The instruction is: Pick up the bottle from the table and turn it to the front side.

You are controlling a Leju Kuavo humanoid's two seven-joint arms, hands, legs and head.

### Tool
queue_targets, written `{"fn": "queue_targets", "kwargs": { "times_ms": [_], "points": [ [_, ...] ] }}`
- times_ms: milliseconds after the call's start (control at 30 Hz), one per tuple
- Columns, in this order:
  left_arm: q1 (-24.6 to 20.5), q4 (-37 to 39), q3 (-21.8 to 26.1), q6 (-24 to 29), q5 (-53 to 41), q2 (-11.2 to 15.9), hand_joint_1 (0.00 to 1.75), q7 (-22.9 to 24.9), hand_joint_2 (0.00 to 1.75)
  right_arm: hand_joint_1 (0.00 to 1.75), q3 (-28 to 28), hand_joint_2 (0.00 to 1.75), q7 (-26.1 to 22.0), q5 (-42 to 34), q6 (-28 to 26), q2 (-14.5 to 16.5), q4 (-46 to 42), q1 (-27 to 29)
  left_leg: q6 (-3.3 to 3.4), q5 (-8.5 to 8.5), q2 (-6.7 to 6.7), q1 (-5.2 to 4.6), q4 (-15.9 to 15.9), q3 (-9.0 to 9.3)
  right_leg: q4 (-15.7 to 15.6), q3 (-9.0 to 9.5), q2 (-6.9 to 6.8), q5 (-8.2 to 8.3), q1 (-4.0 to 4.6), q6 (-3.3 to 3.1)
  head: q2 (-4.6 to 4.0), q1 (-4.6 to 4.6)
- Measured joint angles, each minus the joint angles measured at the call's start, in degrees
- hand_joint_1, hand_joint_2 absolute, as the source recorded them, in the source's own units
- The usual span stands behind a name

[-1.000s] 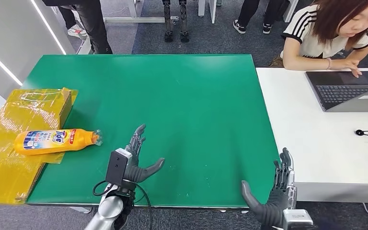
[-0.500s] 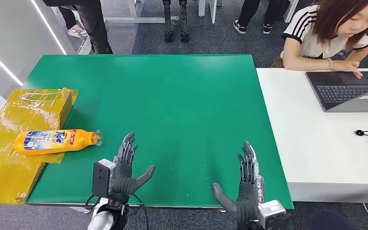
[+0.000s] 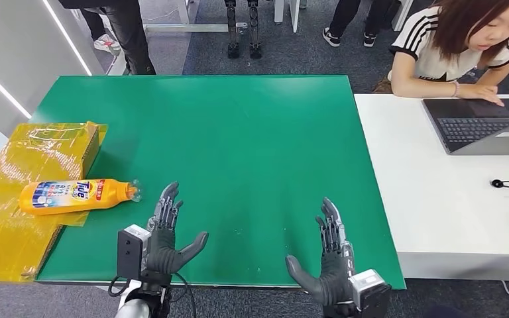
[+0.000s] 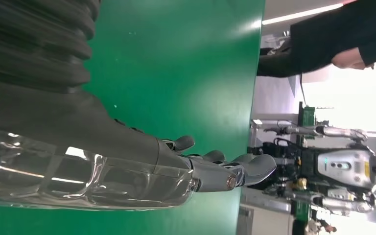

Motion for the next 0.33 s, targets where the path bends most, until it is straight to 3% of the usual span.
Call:
{"fn": "queue_targets", "kwargs": {
  "times_ms": [333],
  "points": [
    [2.64,-3.21,0.65,1.16,-2.17,-0.93,0.0,2.0,1.75,0.0,-1.18,1.75,1.41,1.52,4.39,0.43,1.16,-0.74,0.0,0.0,0.0,-0.01,0.0,0.0,0.0,0.02,-0.01,0.0,-0.01,0.0,0.0,-0.01]
  ]
}}
